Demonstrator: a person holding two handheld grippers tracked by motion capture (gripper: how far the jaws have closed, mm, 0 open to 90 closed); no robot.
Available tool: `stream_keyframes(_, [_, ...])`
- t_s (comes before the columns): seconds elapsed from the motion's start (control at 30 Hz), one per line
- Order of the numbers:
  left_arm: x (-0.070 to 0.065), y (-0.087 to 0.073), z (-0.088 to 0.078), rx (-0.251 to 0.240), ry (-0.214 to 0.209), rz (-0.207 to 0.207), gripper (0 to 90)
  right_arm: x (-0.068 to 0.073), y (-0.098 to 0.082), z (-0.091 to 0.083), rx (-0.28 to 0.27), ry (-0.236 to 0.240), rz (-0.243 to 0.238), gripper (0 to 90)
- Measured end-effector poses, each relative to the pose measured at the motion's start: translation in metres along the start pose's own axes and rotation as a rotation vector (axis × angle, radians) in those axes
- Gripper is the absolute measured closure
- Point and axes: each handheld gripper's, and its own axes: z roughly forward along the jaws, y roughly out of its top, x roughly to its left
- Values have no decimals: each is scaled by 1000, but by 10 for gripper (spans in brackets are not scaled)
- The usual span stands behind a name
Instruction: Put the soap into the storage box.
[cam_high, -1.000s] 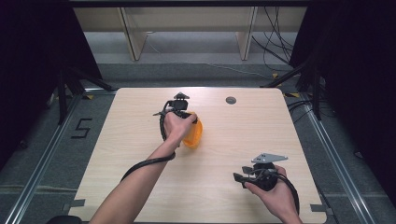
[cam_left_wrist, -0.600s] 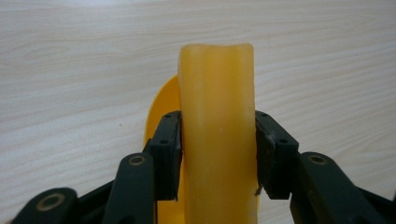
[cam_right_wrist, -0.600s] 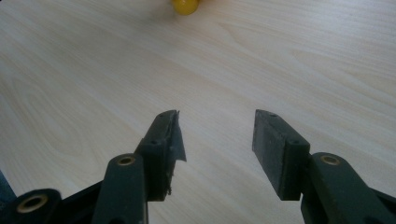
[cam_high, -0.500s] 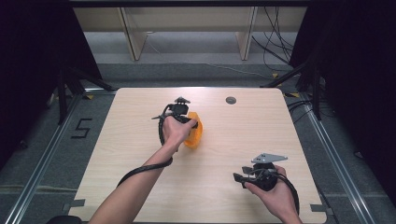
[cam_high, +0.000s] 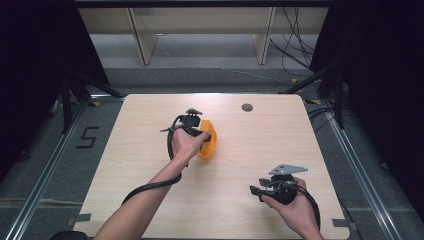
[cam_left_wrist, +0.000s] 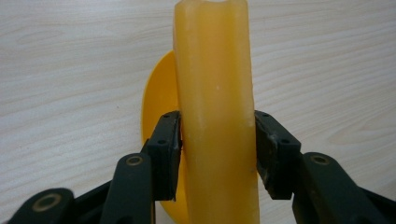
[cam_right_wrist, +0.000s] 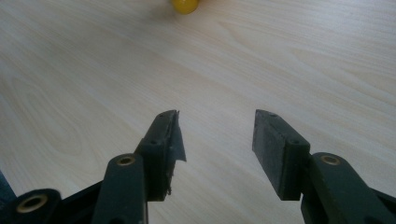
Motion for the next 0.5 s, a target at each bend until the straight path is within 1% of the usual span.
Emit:
stream_keyframes(0.07, [0, 0, -1, -7, -6, 6, 529, 0, 1, -1, 17, 1, -1, 511])
stream_keyframes(0.1, [0, 1, -2, -9, -6, 7, 516, 0, 0, -1, 10, 3, 3, 511])
stream_keyframes(0.2, [0, 2, -5, -6, -22, 15, 486, 0, 0, 0, 11, 3, 2, 511])
stream_keyframes(0.27, [0, 2, -6, -6, -29, 10, 460, 0, 0, 0, 11, 4, 2, 511])
stream_keyframes(0.33, [2, 3, -7, -10, -29, 10, 450, 0, 0, 0, 11, 3, 3, 510])
stream_keyframes(0.37, [3, 3, -7, -9, -30, 10, 441, 0, 0, 1, -3, 4, 8, 511])
stream_keyframes(0.4, [3, 3, -8, -11, -29, 12, 437, 0, 0, 0, -2, 1, -1, 510])
stream_keyframes(0.43, [3, 3, -8, -14, -32, 16, 432, -1, 1, -2, 25, 5, -6, 510])
stream_keyframes(0.47, [4, 3, -9, -18, -35, 18, 426, 0, 0, 1, -11, 4, 3, 511])
stream_keyframes(0.5, [4, 4, -11, -19, -36, 22, 421, -2, 0, 0, 9, 19, -5, 510])
